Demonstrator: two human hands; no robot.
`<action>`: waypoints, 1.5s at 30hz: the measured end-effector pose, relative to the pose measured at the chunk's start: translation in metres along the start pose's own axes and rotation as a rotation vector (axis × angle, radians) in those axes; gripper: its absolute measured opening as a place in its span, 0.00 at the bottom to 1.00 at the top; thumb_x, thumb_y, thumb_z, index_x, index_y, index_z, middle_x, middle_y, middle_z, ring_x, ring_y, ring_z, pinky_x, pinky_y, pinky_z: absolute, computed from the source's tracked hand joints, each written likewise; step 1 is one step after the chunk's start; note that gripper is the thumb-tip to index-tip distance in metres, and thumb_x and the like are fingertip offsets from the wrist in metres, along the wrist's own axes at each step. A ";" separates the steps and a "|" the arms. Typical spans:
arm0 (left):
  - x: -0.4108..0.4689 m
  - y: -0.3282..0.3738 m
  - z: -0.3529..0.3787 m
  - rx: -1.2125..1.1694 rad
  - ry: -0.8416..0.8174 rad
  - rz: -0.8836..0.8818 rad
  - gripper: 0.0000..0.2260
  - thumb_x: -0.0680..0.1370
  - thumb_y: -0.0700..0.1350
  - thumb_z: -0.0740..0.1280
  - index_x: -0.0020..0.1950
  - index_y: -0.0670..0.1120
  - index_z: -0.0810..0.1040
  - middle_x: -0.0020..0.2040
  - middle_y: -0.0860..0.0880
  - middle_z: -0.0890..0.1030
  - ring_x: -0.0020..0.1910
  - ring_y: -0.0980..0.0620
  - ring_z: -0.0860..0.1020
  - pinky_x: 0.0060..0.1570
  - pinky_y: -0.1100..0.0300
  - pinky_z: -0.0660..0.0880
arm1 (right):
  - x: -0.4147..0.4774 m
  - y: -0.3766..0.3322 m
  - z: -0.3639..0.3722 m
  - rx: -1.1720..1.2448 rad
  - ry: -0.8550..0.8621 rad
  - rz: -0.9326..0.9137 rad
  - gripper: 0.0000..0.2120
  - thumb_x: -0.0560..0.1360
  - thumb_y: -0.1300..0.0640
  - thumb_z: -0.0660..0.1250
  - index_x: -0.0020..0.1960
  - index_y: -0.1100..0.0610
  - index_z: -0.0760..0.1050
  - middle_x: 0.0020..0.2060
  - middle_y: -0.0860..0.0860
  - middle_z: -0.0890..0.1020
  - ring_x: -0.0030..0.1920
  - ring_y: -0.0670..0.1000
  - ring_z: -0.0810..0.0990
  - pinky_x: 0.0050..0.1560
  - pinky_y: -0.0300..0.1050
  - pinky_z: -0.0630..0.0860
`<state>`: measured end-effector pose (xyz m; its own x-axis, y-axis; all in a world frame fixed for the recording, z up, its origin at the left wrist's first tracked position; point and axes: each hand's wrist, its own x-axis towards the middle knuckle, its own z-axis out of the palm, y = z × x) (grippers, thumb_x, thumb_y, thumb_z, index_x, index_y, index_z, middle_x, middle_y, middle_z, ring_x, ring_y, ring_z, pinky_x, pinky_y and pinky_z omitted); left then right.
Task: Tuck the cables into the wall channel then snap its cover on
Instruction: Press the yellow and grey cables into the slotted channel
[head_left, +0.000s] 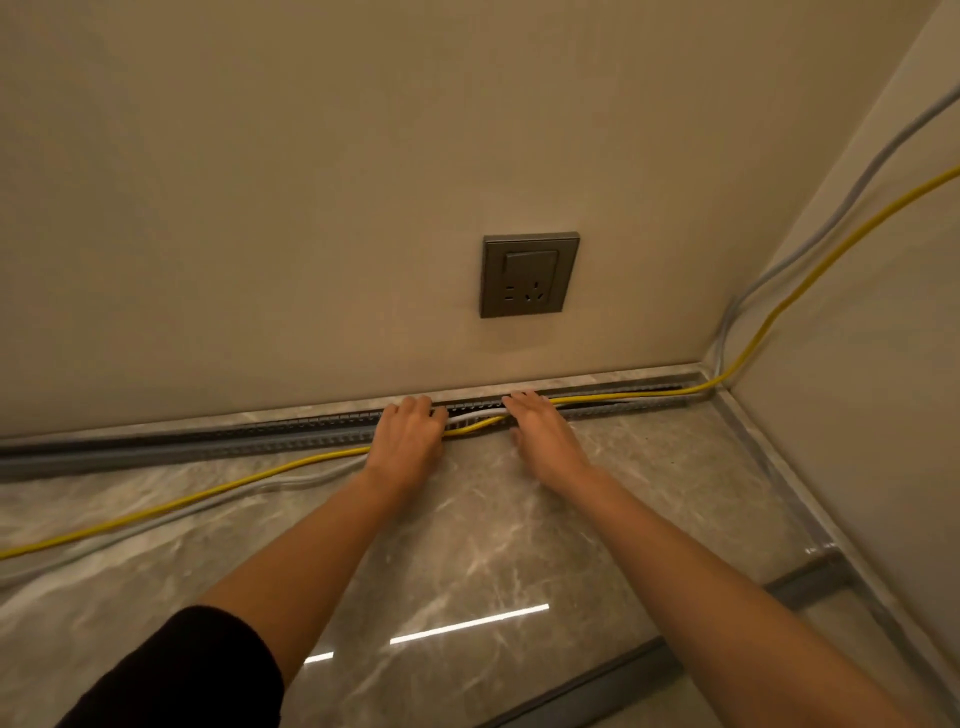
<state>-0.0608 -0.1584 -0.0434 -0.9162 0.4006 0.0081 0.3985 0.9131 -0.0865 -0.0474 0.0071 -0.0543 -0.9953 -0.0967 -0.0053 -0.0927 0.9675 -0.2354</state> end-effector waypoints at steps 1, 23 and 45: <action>0.000 -0.001 0.001 0.008 0.013 0.031 0.14 0.80 0.39 0.55 0.64 0.40 0.69 0.63 0.41 0.73 0.62 0.42 0.71 0.60 0.51 0.67 | 0.002 -0.001 0.001 -0.014 -0.002 0.006 0.25 0.78 0.66 0.58 0.74 0.62 0.59 0.73 0.56 0.64 0.75 0.54 0.60 0.76 0.45 0.53; 0.026 -0.026 -0.017 0.040 0.111 0.241 0.11 0.76 0.33 0.58 0.57 0.40 0.74 0.56 0.40 0.75 0.54 0.39 0.76 0.44 0.50 0.76 | 0.009 -0.010 0.000 -0.158 0.018 0.086 0.16 0.80 0.64 0.54 0.66 0.61 0.70 0.69 0.60 0.64 0.68 0.60 0.64 0.65 0.52 0.65; 0.012 -0.025 0.009 0.082 0.114 0.434 0.02 0.63 0.42 0.73 0.32 0.45 0.81 0.30 0.49 0.80 0.30 0.51 0.79 0.35 0.60 0.72 | -0.009 -0.013 0.017 -0.235 0.181 0.004 0.29 0.48 0.69 0.78 0.49 0.64 0.80 0.38 0.58 0.83 0.37 0.59 0.83 0.41 0.47 0.81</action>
<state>-0.0817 -0.1771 -0.0501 -0.6525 0.7552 0.0631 0.7360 0.6514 -0.1844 -0.0367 -0.0089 -0.0679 -0.9825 -0.0698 0.1729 -0.0715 0.9974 -0.0037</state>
